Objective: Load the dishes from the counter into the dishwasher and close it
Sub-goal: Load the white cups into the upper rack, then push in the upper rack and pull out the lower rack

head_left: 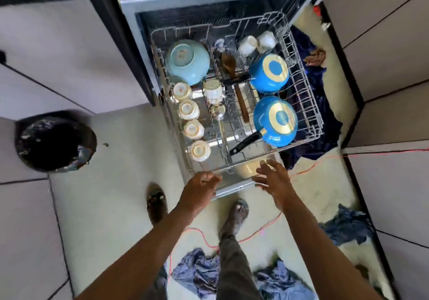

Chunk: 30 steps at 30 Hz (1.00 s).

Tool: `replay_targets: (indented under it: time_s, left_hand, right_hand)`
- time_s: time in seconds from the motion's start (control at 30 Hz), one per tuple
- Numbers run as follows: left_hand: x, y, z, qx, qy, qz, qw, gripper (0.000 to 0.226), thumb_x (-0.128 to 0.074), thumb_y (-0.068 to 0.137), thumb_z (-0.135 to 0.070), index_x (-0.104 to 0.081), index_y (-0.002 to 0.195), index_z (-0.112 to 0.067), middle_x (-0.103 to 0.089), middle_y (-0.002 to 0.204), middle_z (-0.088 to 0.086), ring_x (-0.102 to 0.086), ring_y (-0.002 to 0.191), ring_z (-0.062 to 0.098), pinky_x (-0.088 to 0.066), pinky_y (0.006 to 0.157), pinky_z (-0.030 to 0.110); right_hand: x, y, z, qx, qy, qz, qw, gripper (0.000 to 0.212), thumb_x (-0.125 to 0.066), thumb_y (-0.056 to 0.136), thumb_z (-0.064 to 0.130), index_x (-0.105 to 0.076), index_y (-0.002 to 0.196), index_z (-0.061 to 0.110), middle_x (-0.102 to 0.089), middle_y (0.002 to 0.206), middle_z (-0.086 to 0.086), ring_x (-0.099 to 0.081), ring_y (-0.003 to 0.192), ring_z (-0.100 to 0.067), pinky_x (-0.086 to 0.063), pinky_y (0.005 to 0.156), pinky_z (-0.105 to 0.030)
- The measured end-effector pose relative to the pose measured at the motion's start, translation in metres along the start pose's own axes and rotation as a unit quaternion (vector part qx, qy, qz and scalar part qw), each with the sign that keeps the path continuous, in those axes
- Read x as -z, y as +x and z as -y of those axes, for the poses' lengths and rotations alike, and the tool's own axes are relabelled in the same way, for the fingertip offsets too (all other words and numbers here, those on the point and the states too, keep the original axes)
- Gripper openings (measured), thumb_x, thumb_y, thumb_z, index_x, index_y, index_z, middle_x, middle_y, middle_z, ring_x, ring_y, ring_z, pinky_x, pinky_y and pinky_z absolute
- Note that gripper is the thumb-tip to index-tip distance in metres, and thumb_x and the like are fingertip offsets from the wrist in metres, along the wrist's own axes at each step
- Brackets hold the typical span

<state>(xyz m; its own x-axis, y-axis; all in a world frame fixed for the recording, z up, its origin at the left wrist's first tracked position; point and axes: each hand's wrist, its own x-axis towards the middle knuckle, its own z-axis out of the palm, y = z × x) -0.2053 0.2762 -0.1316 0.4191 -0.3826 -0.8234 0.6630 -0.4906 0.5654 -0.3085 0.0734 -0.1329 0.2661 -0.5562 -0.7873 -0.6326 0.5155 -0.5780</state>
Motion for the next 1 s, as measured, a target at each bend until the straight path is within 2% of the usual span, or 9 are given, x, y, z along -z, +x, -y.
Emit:
replay_targets:
  time_s: [0.1,0.17,0.23,0.33,0.4,0.5,0.63,0.73,1.0]
  left_hand:
    - [-0.033,0.013,0.018,0.063,-0.114,-0.023,0.991,0.029,-0.067,0.099,-0.038,-0.060,0.116,-0.015,-0.060,0.088,0.002,-0.061,0.061,0.011,-0.040,0.052,0.021]
    - [-0.057,0.028,0.020,0.071,-0.193,-0.061,0.977,0.034,-0.068,0.098,-0.043,-0.059,0.118,-0.017,-0.065,0.084,0.000,-0.063,0.066,0.017,-0.044,0.056,0.026]
    - [-0.077,0.045,0.016,0.082,-0.269,-0.111,0.953,0.032,-0.063,0.100,-0.048,-0.061,0.110,-0.017,-0.073,0.087,0.001,-0.070,0.068,0.023,-0.049,0.056,0.029]
    - [-0.109,0.072,0.012,0.072,-0.343,-0.158,0.923,0.033,-0.047,0.110,-0.042,-0.054,0.095,-0.014,-0.077,0.075,0.008,-0.073,0.054,0.020,-0.042,0.038,0.019]
    - [-0.119,0.083,0.011,0.068,-0.356,-0.190,0.912,0.031,-0.040,0.113,-0.033,-0.049,0.091,-0.013,-0.073,0.059,0.005,-0.069,0.043,0.015,-0.034,0.031,0.014]
    - [-0.124,0.090,0.012,0.058,-0.371,-0.202,0.904,0.039,-0.040,0.113,-0.026,-0.056,0.088,-0.001,-0.071,0.056,0.012,-0.065,0.040,0.015,-0.043,0.032,0.019]
    - [-0.119,0.092,0.012,0.025,-0.360,-0.207,0.909,0.035,-0.046,0.112,-0.023,-0.060,0.091,0.001,-0.074,0.065,0.011,-0.073,0.053,0.017,-0.061,0.050,0.025]
    - [-0.112,0.097,0.003,-0.010,-0.336,-0.221,0.916,0.029,-0.052,0.109,-0.026,-0.063,0.096,-0.003,-0.075,0.067,0.006,-0.076,0.062,0.018,-0.064,0.065,0.029]
    - [-0.084,0.169,-0.058,-0.145,-0.343,-0.288,0.882,0.032,-0.055,0.108,-0.028,-0.063,0.105,0.003,-0.069,0.081,0.018,-0.071,0.054,0.015,-0.054,0.046,0.023]
  right_hand:
    - [0.016,0.032,-0.004,-0.078,0.055,0.020,0.995,0.021,-0.059,0.101,0.033,-0.057,0.117,0.019,-0.064,0.114,-0.012,-0.071,0.078,-0.024,-0.054,0.059,-0.027]
    - [0.029,0.057,-0.005,-0.098,0.079,0.040,0.991,0.017,-0.054,0.104,0.037,-0.057,0.112,0.023,-0.061,0.119,-0.012,-0.070,0.085,-0.026,-0.054,0.072,-0.035]
    - [0.041,0.083,-0.001,-0.083,0.066,0.061,0.992,0.029,-0.050,0.104,0.043,-0.053,0.121,0.020,-0.061,0.118,-0.012,-0.069,0.089,-0.028,-0.054,0.075,-0.037]
    - [0.065,0.122,0.003,0.013,-0.010,0.058,0.998,0.035,-0.043,0.108,0.041,-0.053,0.121,0.010,-0.064,0.110,-0.017,-0.071,0.070,-0.019,-0.055,0.058,-0.028]
    - [0.077,0.140,0.006,0.054,-0.048,0.052,0.996,0.038,-0.041,0.109,0.037,-0.055,0.111,0.002,-0.065,0.096,-0.019,-0.068,0.051,-0.010,-0.051,0.047,-0.021]
    - [0.090,0.158,0.009,0.069,-0.076,0.080,0.991,0.040,-0.042,0.108,0.038,-0.057,0.103,0.001,-0.063,0.080,-0.013,-0.066,0.050,-0.014,-0.050,0.045,-0.020]
    - [0.084,0.169,0.009,0.114,-0.109,0.071,0.985,0.043,-0.037,0.109,0.043,-0.056,0.103,0.005,-0.052,0.079,-0.005,-0.063,0.059,-0.020,-0.048,0.052,-0.027]
    - [0.069,0.177,0.022,0.120,-0.081,0.071,0.987,0.047,-0.035,0.108,0.046,-0.056,0.115,0.004,-0.050,0.082,-0.003,-0.065,0.059,-0.015,-0.053,0.056,-0.028]
    - [0.009,0.233,0.093,0.179,-0.024,0.094,0.979,0.035,-0.042,0.107,0.043,-0.053,0.111,0.010,-0.056,0.082,0.000,-0.066,0.057,-0.010,-0.056,0.057,-0.026]
